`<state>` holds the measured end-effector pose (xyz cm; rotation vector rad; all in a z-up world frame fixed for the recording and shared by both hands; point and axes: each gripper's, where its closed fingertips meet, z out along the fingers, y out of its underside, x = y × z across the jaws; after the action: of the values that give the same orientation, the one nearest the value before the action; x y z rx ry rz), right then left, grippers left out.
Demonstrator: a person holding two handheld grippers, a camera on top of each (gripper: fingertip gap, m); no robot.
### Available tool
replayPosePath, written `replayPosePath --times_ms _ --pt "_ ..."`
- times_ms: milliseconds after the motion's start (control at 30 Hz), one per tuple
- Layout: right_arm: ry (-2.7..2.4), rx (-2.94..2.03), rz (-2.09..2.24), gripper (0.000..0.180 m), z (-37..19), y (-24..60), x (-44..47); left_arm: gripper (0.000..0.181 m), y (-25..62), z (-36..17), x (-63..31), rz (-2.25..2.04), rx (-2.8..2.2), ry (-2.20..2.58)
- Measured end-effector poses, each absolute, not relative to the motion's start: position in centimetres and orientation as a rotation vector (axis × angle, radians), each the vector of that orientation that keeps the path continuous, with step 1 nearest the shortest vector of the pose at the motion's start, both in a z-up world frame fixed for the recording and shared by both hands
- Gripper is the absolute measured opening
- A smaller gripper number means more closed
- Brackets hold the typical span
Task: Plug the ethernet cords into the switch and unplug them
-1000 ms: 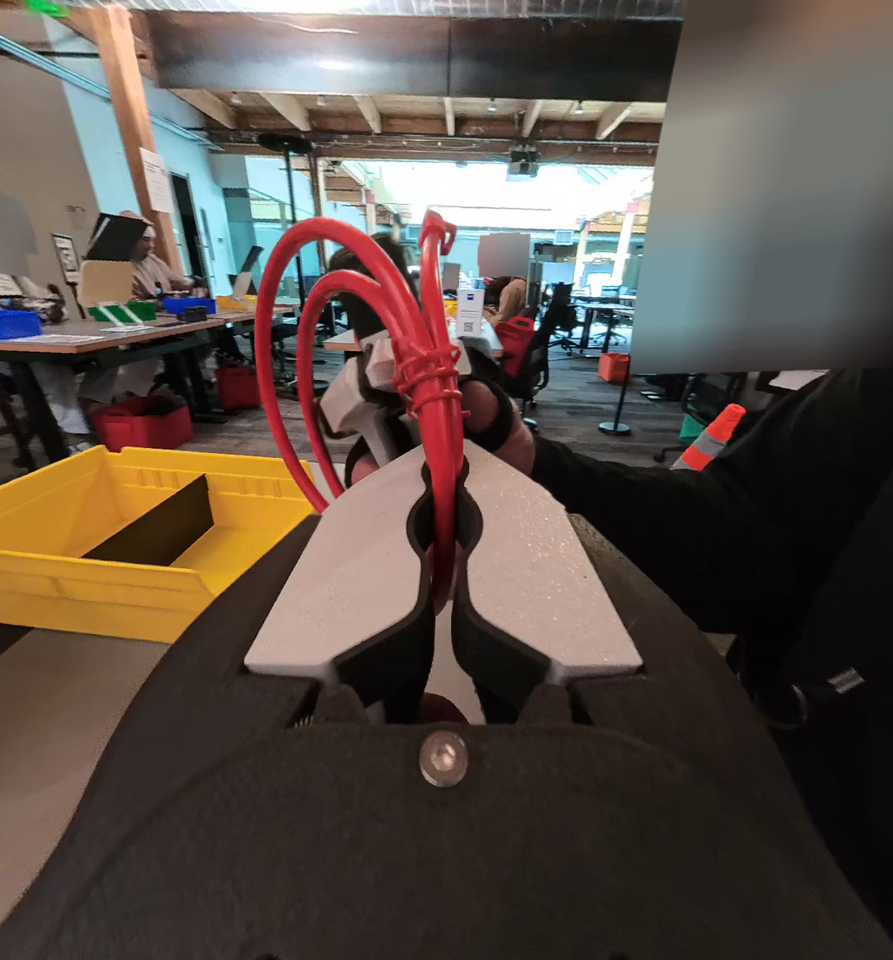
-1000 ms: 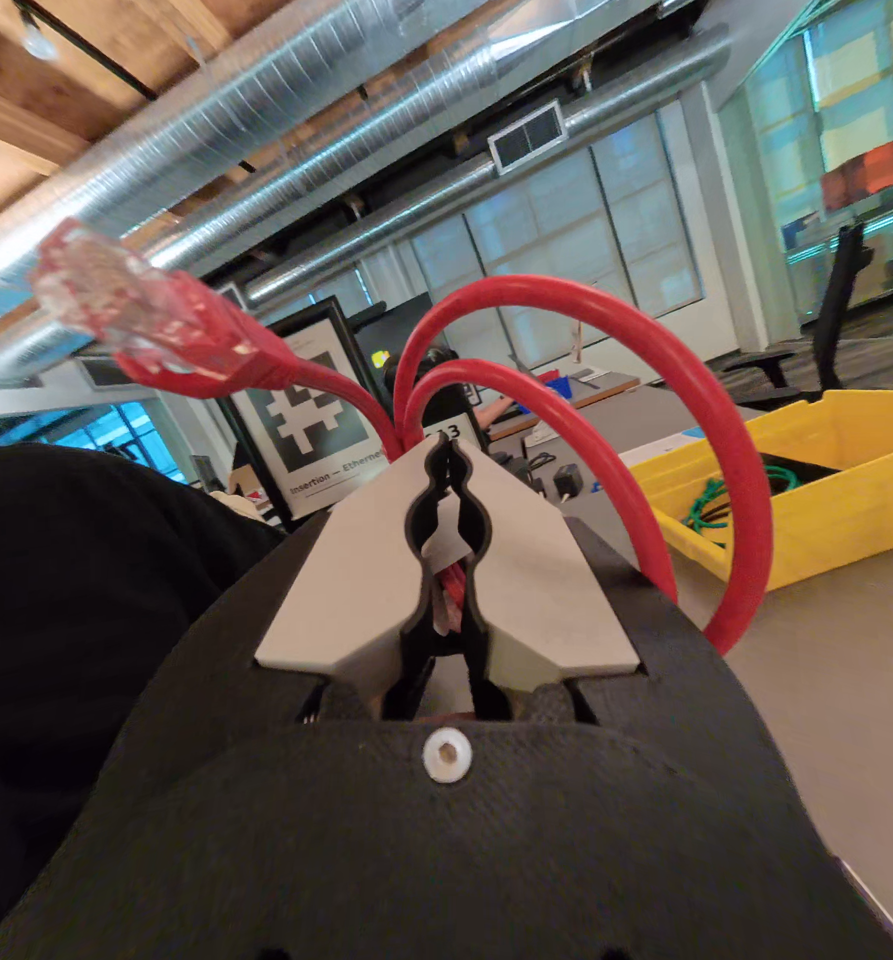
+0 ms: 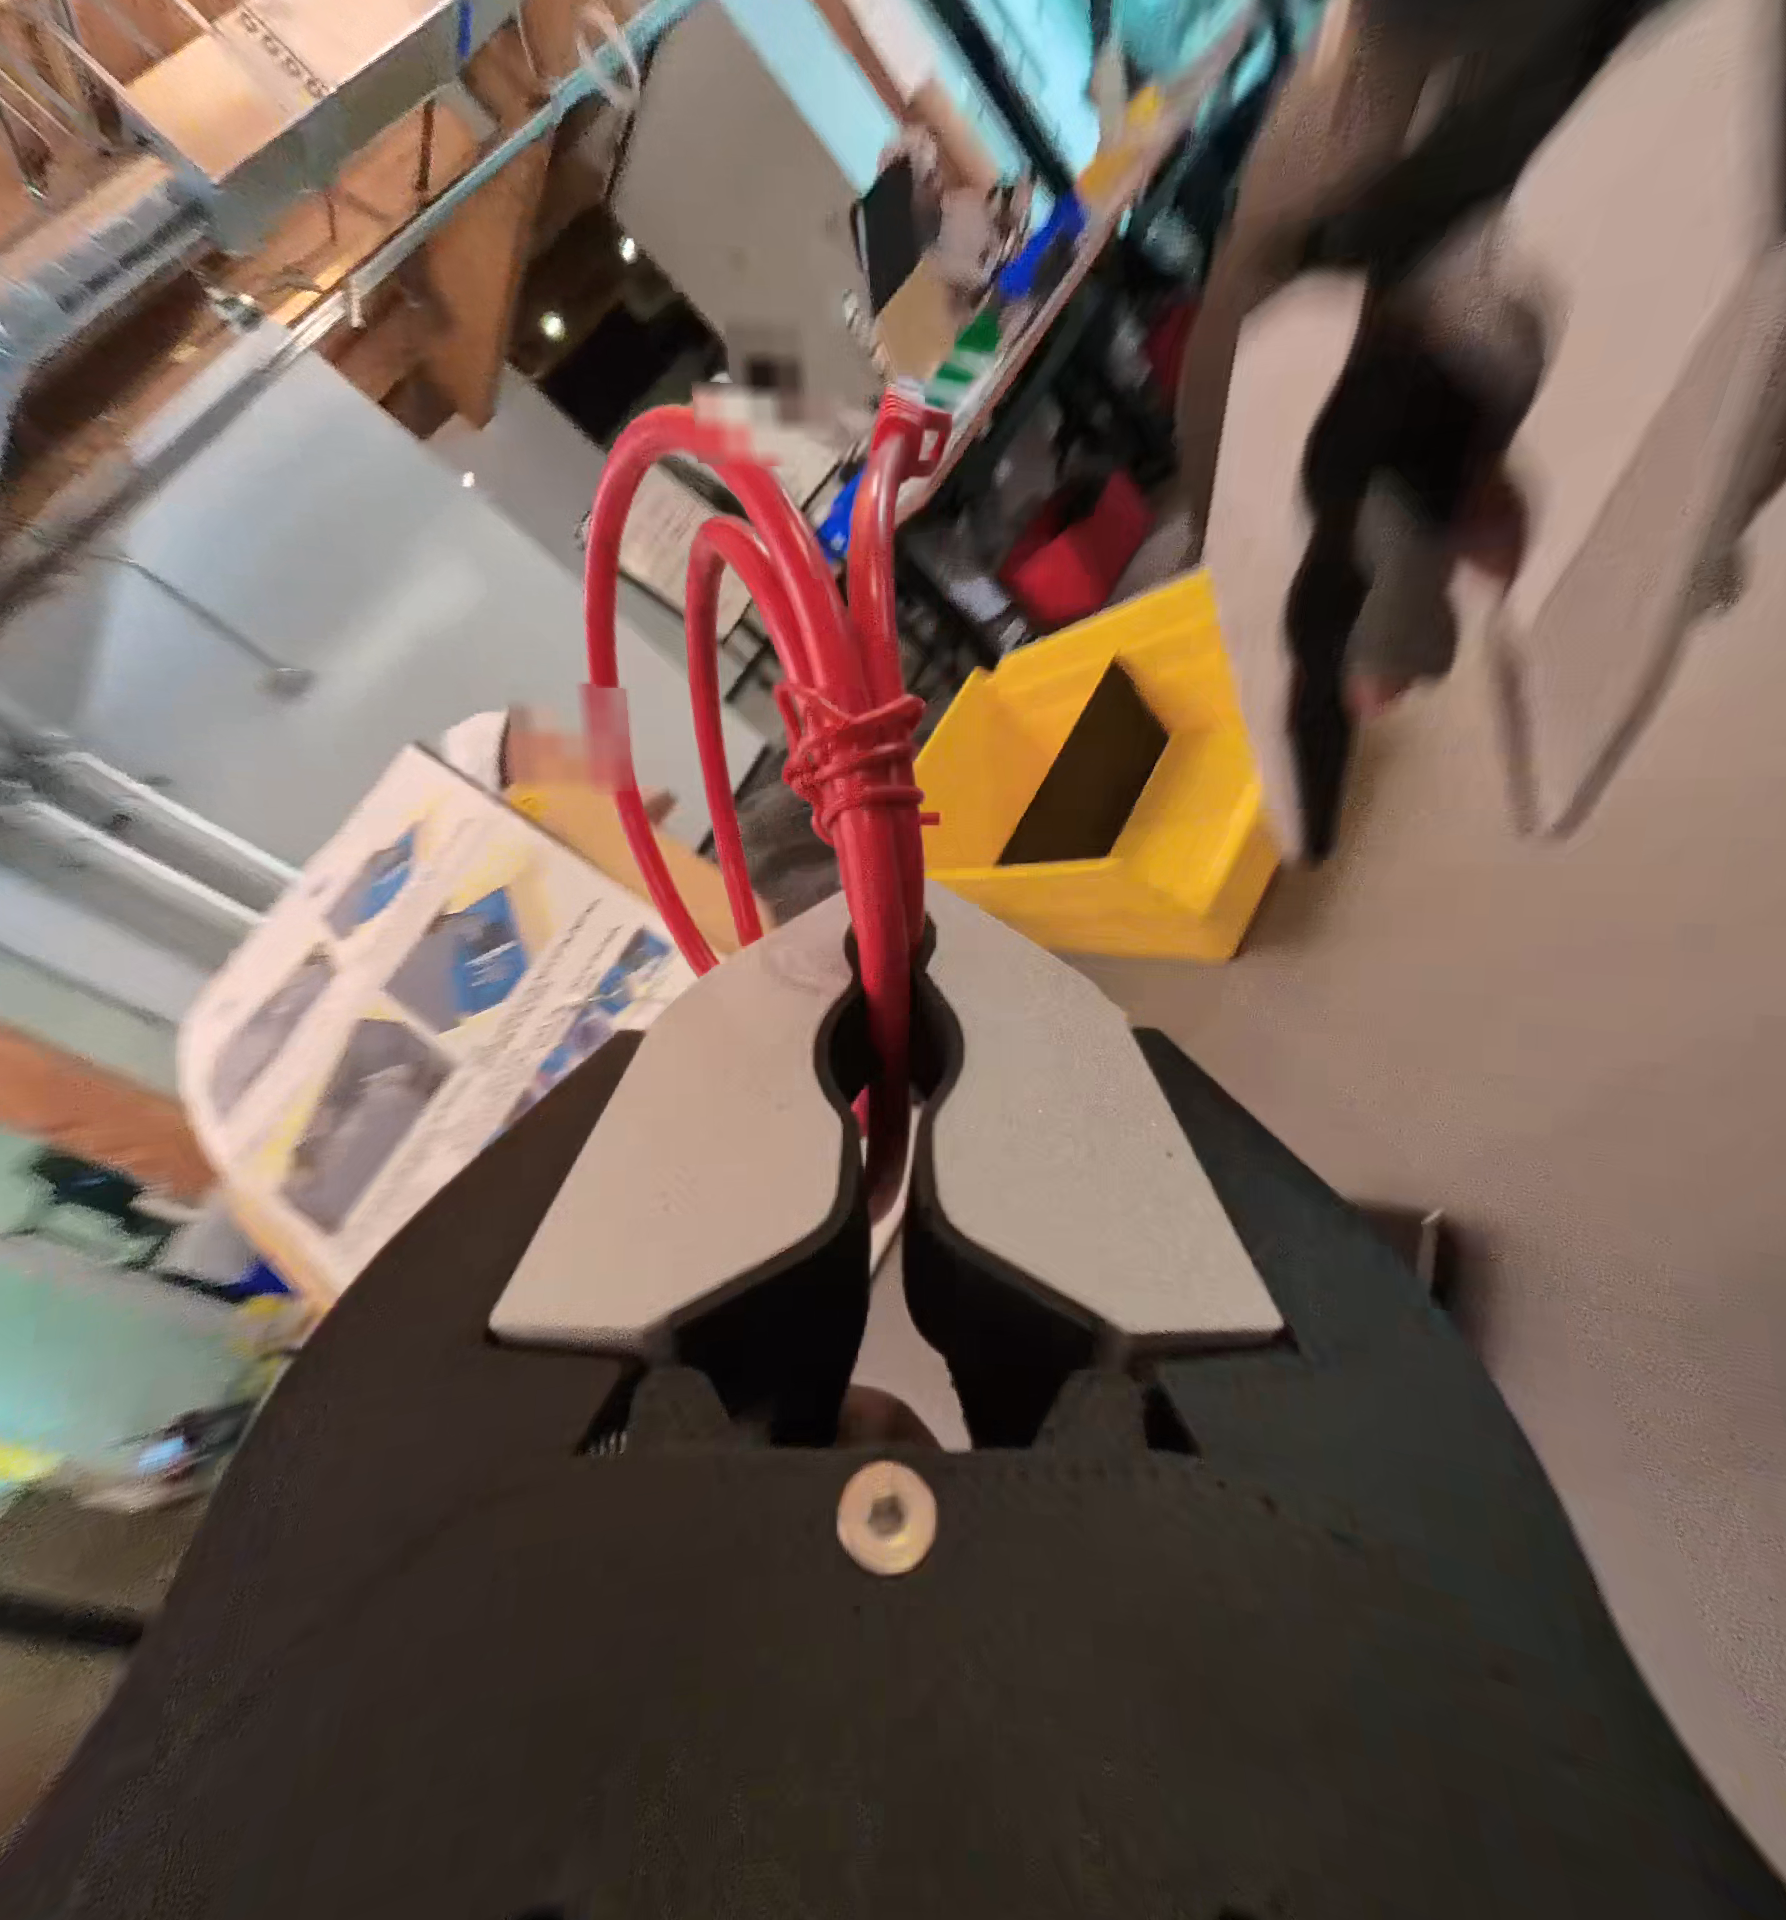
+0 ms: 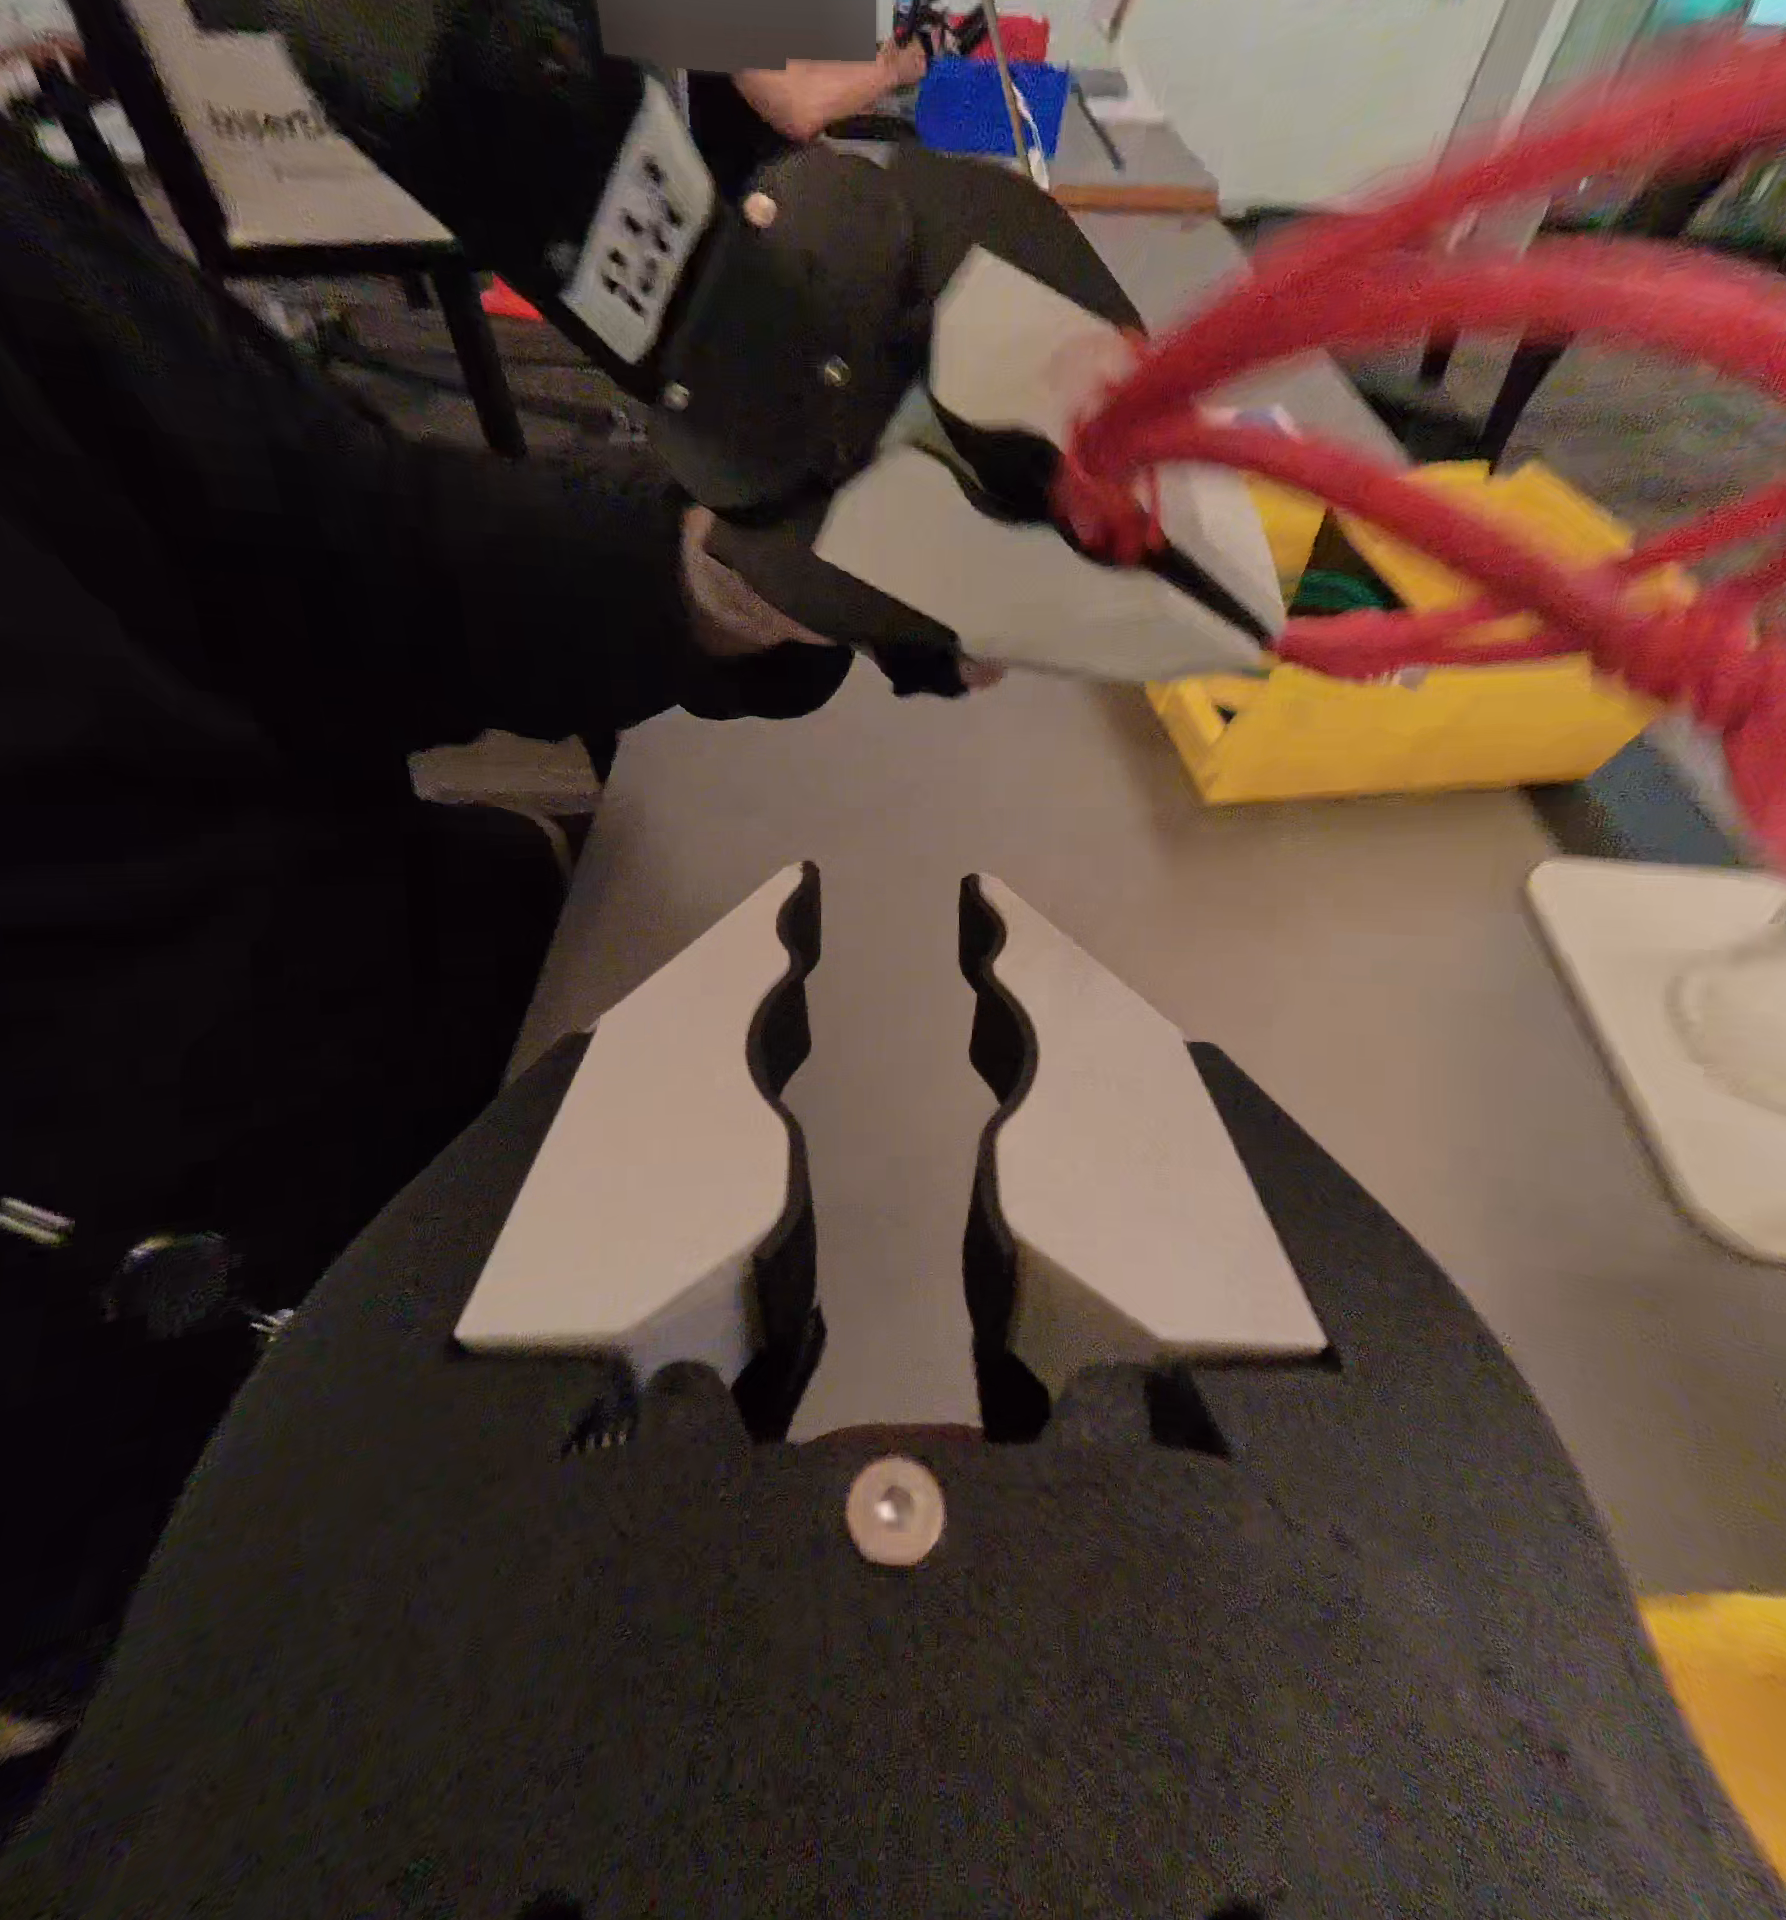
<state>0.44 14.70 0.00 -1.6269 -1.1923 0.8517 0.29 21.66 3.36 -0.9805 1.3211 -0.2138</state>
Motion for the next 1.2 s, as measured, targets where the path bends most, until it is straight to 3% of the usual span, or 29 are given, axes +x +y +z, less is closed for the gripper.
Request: replayPosePath --times_ms 67,133,233,433,733,967,1033,1100,1200 --pt "-1.276 -1.406 0.700 0.020 2.9 13.1 -0.4 0.000 22.2 2.8 0.2 -0.078 -0.963 1.351" --pt "-1.198 -1.268 0.500 0.029 6.5 13.7 -0.5 0.000 22.4 2.1 0.3 0.000 -0.963 1.396" --pt "-1.211 -1.249 0.135 0.038 6.5 15.4 0.2 0.000 22.3 1.7 0.4 0.103 -0.939 1.437" --pt "-1.275 -1.297 -0.045 0.007 3.9 17.3 -0.2 0.000 21.2 0.7 1.1 0.239 -0.883 1.505" --pt "-1.109 -1.451 0.178 0.000 4.5 18.2 1.4 0.000 20.1 0.3 2.0 0.298 -0.790 1.521" --pt "-1.077 -1.769 -0.051 0.000 0.3 20.9 3.5 0.000 20.0 -0.3 2.5 0.355 -0.713 1.507" --pt "-1.055 -1.687 -0.004 0.004 1.5 20.7 3.5 0.000 20.2 0.0 2.5 0.334 -0.714 1.484" --pt "-0.997 -1.645 0.101 0.020 3.1 20.2 3.7 0.000 20.2 0.1 2.4 0.327 -0.710 1.483" --pt "-1.019 -1.576 0.241 0.012 4.5 18.5 3.5 0.000 20.2 0.2 2.4 0.327 -0.684 1.487"
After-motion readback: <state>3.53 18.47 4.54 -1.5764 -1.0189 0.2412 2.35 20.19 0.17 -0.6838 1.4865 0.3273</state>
